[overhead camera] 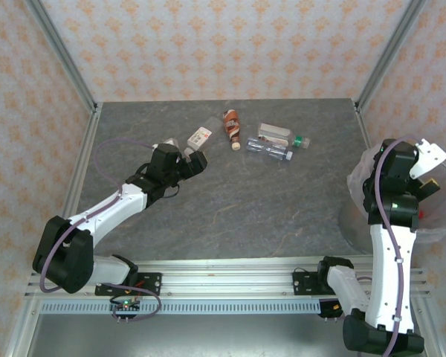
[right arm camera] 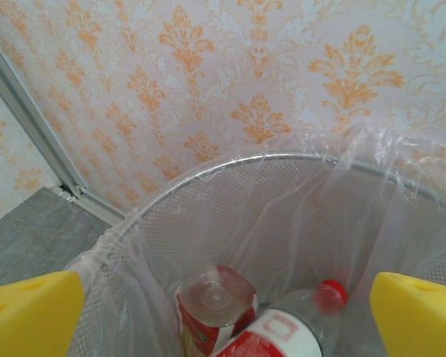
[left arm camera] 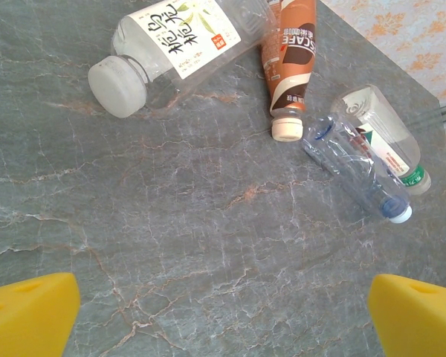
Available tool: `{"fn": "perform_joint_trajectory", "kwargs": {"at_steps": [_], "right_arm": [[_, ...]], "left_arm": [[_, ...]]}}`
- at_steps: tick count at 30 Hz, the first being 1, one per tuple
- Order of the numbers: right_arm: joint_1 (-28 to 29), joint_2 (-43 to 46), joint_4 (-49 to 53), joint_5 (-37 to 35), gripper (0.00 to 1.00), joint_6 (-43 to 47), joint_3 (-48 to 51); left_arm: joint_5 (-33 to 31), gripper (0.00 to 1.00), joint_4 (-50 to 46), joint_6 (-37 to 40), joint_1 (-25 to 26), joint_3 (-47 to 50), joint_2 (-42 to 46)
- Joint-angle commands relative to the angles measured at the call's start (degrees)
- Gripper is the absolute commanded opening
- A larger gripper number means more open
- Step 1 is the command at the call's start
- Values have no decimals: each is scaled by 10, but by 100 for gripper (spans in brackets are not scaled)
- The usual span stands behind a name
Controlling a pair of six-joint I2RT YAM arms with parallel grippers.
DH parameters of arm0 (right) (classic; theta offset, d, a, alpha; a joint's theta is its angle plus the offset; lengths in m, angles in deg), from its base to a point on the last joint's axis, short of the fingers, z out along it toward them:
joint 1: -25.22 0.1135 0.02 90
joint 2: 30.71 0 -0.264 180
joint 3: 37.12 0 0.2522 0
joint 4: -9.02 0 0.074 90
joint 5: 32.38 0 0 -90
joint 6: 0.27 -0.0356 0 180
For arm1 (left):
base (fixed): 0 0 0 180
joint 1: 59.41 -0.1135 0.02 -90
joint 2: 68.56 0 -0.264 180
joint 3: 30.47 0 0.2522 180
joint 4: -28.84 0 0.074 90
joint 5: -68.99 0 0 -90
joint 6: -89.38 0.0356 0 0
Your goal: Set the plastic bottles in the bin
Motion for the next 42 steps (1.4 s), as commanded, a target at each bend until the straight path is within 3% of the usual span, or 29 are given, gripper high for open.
{"fn": "perform_joint_trajectory", "kwargs": {"at_steps": [1,13,18,24,31,37,42], "right_arm": [[-2,1,-12,14,99,-1,7],[-3,39,-83,90,99,21,43],[-2,69,-131,165,99,40,69],[-2,77,-135,190,99,52,70],[3,82,-144,355,99,76,70],[40,51,-123,460,99,120,58],[104,22,-108,473,99,143,49]], "left_arm": [[-12,100,-6,14,-2,-1,-2],[-3,100,-9,9,-2,-23,-25],[-16,100,-40,38,-2,-51,-36],[-24,100,-73,66,-2,-86,-43],[-24,100,-71,57,-2,-90,-57],[-24,100,-87,59,-2,-105,-72],[-66,100,-163,89,-5,-156,-102]]}}
